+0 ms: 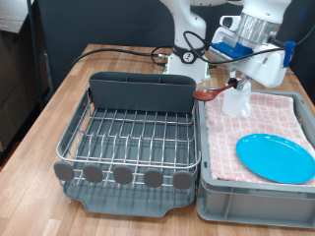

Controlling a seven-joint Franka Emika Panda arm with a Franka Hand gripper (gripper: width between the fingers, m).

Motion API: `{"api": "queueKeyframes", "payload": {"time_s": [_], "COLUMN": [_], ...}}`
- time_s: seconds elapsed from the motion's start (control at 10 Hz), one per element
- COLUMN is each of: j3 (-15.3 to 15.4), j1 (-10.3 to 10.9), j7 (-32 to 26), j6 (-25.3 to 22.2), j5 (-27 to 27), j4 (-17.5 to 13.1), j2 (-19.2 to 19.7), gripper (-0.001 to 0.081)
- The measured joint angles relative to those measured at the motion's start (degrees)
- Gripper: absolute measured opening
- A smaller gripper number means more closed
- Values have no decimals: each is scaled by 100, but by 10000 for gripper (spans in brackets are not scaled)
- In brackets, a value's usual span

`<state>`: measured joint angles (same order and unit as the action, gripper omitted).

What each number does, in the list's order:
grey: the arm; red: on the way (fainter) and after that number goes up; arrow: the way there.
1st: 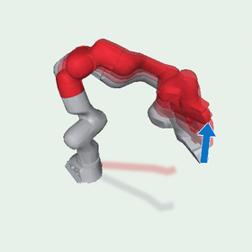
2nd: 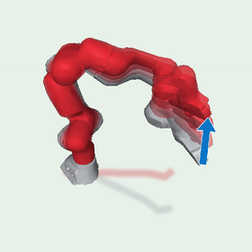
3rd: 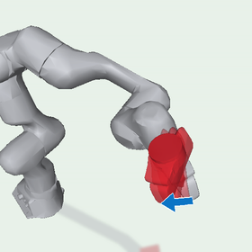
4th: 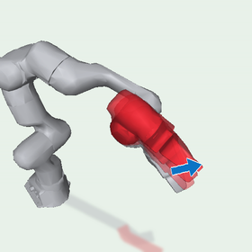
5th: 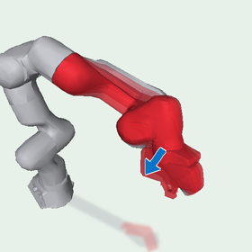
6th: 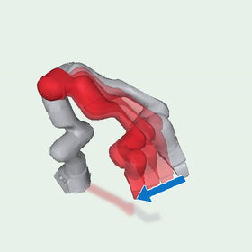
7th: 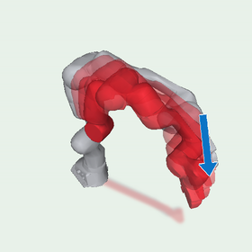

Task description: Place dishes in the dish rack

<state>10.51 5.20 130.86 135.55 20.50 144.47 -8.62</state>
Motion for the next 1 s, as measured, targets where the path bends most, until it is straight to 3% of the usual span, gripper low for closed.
{"api": "queueKeyframes", "payload": {"time_s": [0.2, 0.7, 1.0], "j3": [-105, -670, -922], "j1": [-19, -62, -227], "j7": [278, 497, 500], "j6": [-430, -512, -595], "j5": [-131, -619, -571], "j4": [128, 913, 1367], "j2": [-387, -1342, -1858], "gripper": [92, 92, 92]}}
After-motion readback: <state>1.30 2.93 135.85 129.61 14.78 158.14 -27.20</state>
